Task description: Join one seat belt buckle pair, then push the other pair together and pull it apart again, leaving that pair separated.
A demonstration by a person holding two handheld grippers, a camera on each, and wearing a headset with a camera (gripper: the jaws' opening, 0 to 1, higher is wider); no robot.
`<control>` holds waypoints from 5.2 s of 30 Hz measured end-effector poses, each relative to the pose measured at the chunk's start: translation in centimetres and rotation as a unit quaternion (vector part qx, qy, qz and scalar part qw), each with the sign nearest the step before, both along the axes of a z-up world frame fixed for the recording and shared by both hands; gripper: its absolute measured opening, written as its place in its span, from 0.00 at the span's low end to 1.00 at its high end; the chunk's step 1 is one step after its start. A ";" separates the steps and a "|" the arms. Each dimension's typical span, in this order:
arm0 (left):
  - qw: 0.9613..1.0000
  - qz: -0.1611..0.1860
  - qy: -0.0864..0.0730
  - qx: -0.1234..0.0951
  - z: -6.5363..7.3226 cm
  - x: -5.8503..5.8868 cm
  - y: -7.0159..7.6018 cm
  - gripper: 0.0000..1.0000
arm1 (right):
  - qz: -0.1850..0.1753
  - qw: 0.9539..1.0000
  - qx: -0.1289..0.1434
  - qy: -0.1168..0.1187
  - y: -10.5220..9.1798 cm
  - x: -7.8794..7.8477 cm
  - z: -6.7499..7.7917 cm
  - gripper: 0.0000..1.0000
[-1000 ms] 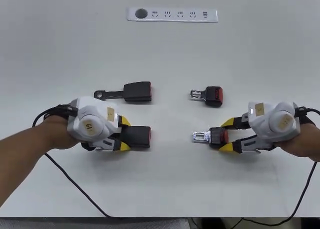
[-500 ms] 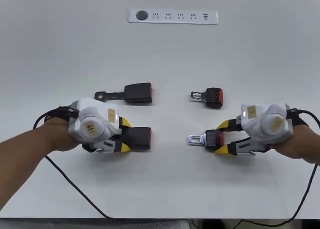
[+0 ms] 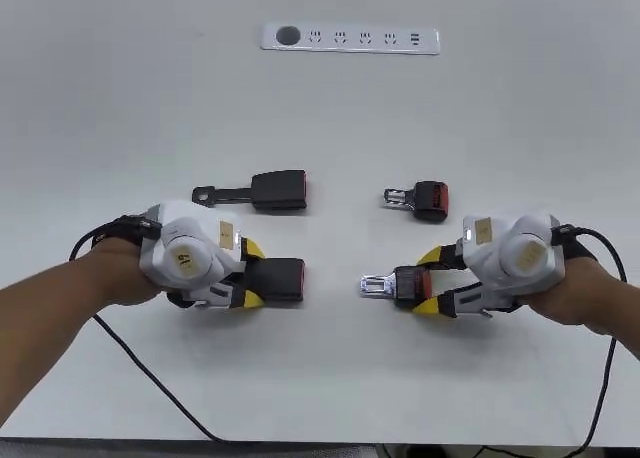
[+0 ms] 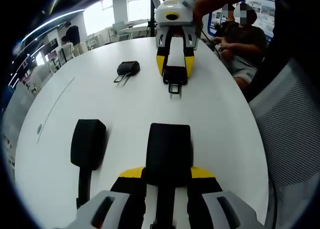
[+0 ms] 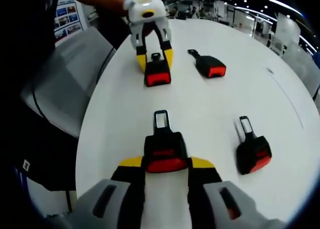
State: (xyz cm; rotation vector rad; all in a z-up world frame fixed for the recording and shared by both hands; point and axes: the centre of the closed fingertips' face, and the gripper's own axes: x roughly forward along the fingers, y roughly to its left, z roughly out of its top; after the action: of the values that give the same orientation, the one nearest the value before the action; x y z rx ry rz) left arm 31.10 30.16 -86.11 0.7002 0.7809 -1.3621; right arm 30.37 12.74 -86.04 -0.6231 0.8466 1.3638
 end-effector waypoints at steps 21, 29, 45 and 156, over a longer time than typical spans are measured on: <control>1.000 -0.001 -0.001 0.002 0.0 -0.1 0.0 0.32 | -0.008 0.999 0.031 0.003 5.6 0.0 0.0 0.31; 1.000 -0.001 -0.001 0.005 0.0 0.0 0.0 0.32 | -0.002 1.000 0.030 0.003 7.1 0.2 0.1 0.31; 1.000 -0.004 -0.002 0.005 0.0 0.1 0.0 0.32 | 0.011 1.000 0.029 0.000 8.8 0.5 0.1 0.31; 0.995 0.073 -0.038 -0.064 3.5 1.7 0.3 0.76 | -0.107 0.989 0.095 -0.033 6.6 2.9 2.7 0.69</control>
State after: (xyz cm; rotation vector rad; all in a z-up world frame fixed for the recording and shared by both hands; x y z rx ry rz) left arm 32.77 30.47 -82.59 0.5794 0.6659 -1.2333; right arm 33.32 19.31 -83.35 -0.4150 0.6986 1.2051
